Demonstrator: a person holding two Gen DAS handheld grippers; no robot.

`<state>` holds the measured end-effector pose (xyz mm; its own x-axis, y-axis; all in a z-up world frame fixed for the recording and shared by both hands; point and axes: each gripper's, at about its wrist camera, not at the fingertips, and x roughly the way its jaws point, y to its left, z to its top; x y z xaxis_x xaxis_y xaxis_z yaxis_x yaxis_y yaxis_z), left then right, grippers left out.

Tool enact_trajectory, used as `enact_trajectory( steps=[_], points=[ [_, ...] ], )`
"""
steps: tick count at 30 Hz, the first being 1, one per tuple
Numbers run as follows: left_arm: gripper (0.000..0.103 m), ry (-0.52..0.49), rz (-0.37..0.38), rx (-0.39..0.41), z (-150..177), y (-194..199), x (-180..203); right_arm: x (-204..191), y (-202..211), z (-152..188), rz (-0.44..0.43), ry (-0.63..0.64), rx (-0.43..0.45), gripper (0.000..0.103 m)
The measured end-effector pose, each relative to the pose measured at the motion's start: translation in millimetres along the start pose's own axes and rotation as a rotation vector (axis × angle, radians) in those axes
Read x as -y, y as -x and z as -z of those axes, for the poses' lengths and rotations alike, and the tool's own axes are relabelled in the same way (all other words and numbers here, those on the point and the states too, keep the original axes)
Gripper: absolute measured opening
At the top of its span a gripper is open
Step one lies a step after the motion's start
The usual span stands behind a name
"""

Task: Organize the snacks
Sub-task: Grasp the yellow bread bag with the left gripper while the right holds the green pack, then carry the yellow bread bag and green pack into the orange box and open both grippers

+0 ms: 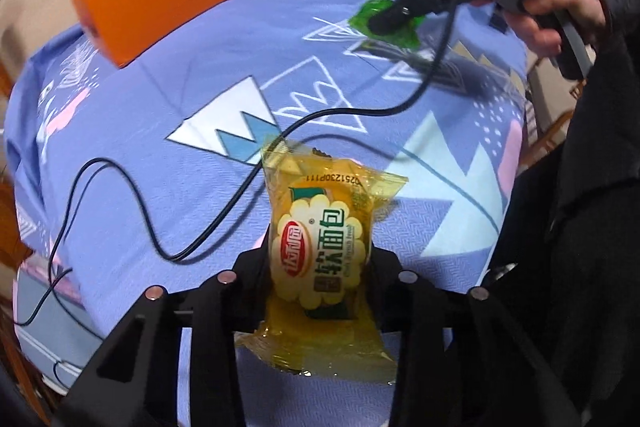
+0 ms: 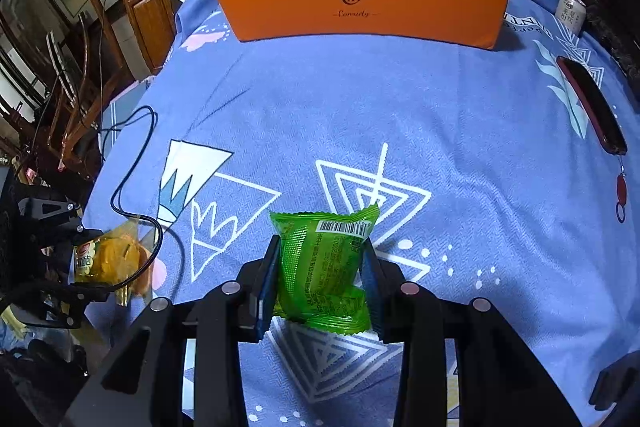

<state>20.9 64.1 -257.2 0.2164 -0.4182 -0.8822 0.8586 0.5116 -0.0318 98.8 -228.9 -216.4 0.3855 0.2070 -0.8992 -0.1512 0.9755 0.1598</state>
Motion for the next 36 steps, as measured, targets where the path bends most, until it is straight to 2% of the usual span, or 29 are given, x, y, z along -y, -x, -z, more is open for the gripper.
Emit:
enact_trajectory(
  steps=[6,11,16,17,20,24,28,31,36],
  points=[
    [0.037,0.081,-0.014,0.056,-15,45,-19,6,12,-13,0.001,0.021,0.055,0.038],
    [0.037,0.182,-0.053,0.158,-48,95,-44,10,38,-33,0.017,0.07,0.157,0.038],
    [0.037,0.293,-0.193,0.24,-106,124,-75,15,72,-61,0.034,0.123,0.285,0.038],
    [0.037,0.328,-0.235,0.252,-122,126,-83,19,80,-69,0.028,0.119,0.312,0.038],
    [0.037,0.454,-0.281,0.309,-167,126,-104,28,95,-91,0.02,0.097,0.371,0.038],
    [0.037,0.515,-0.386,0.345,-226,122,-122,44,115,-130,0.008,0.063,0.45,0.038],
    [0.037,0.615,-0.406,0.348,-276,110,-147,56,127,-168,0.019,0.034,0.514,0.038],
    [0.037,0.639,-0.424,0.339,-303,99,-160,62,131,-188,0.015,0.01,0.535,0.038],
    [0.037,0.674,-0.447,0.31,-331,77,-184,65,122,-229,0.009,0.01,0.544,0.038]
  ],
)
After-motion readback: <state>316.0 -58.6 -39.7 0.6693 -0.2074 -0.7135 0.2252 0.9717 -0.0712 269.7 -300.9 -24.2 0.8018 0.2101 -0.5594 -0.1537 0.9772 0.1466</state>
